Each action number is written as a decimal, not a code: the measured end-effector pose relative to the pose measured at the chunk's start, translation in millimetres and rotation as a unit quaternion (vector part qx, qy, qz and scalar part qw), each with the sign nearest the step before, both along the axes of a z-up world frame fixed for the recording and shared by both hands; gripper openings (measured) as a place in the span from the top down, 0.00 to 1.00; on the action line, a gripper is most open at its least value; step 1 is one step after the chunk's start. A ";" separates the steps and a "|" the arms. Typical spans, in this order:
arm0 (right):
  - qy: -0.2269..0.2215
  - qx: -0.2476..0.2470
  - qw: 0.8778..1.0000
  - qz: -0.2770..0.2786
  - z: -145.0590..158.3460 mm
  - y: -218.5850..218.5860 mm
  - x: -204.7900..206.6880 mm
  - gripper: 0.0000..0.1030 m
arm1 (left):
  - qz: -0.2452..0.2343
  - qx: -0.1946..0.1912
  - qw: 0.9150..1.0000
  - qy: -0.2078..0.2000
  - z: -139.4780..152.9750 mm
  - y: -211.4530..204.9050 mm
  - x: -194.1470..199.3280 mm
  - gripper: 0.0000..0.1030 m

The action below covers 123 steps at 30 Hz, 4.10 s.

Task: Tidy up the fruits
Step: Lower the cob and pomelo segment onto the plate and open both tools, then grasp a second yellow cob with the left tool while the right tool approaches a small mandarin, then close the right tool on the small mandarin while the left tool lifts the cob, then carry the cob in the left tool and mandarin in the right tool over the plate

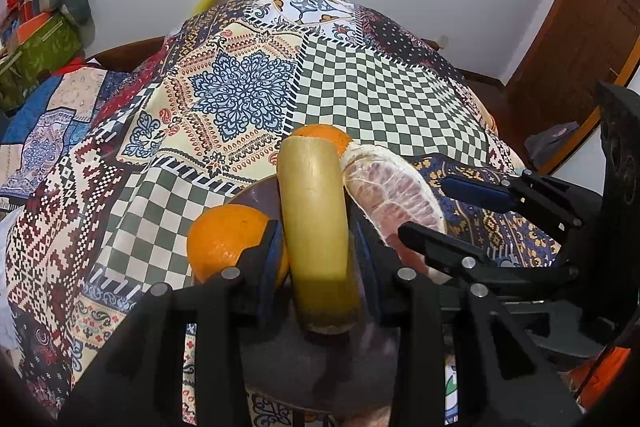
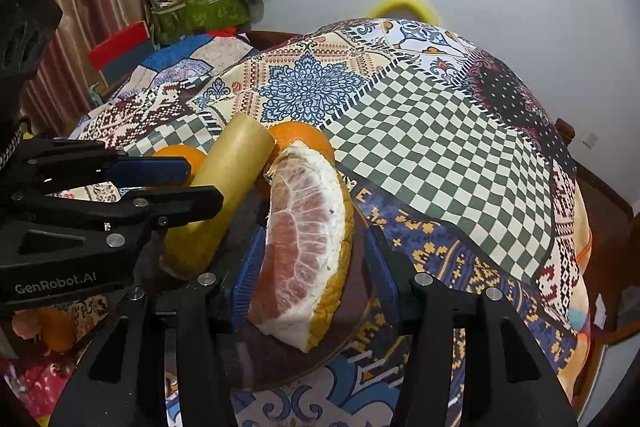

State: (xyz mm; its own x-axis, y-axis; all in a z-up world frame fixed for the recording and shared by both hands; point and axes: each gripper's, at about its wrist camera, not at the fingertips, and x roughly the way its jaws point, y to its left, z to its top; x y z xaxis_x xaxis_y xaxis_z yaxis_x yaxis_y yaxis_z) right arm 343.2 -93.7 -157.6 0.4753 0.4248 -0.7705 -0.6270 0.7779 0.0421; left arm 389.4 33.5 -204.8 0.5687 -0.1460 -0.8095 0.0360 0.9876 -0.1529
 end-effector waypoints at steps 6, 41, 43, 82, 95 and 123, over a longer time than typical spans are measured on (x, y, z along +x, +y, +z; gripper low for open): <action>-0.015 0.000 1.000 -0.012 16.5 -8.2 -13.8 0.53 | 0.000 0.001 1.000 -0.023 23.9 -1.3 -20.0 0.64; -0.054 0.034 0.996 -0.067 55.1 -85.3 -160.8 0.44 | -0.009 0.004 0.997 -0.071 69.3 -27.2 -189.9 0.58; -0.041 0.030 0.996 -0.071 44.3 -88.7 -163.3 0.44 | -0.009 0.001 0.998 -0.058 59.2 -28.0 -192.7 0.58; 0.037 0.051 0.994 -0.084 -8.6 -100.0 -179.6 0.69 | -0.036 -0.015 0.998 0.039 -24.2 -55.2 -197.5 0.60; 0.020 0.065 0.995 -0.078 8.6 -93.2 -184.6 0.69 | -0.023 -0.015 1.000 0.007 -0.6 -45.7 -215.9 0.64; -0.024 0.103 0.992 -0.065 48.0 -73.7 -165.4 0.69 | 0.003 -0.024 0.993 -0.117 86.4 -24.4 -219.8 0.64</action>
State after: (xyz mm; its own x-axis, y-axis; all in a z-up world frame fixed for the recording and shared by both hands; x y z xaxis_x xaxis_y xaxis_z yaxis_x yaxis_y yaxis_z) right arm 177.8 -167.3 -109.6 0.5697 0.5040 -0.6492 -0.5274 0.8300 0.1814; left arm 169.5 9.1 -118.3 0.7417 -0.1766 -0.6470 0.0694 0.9797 -0.1879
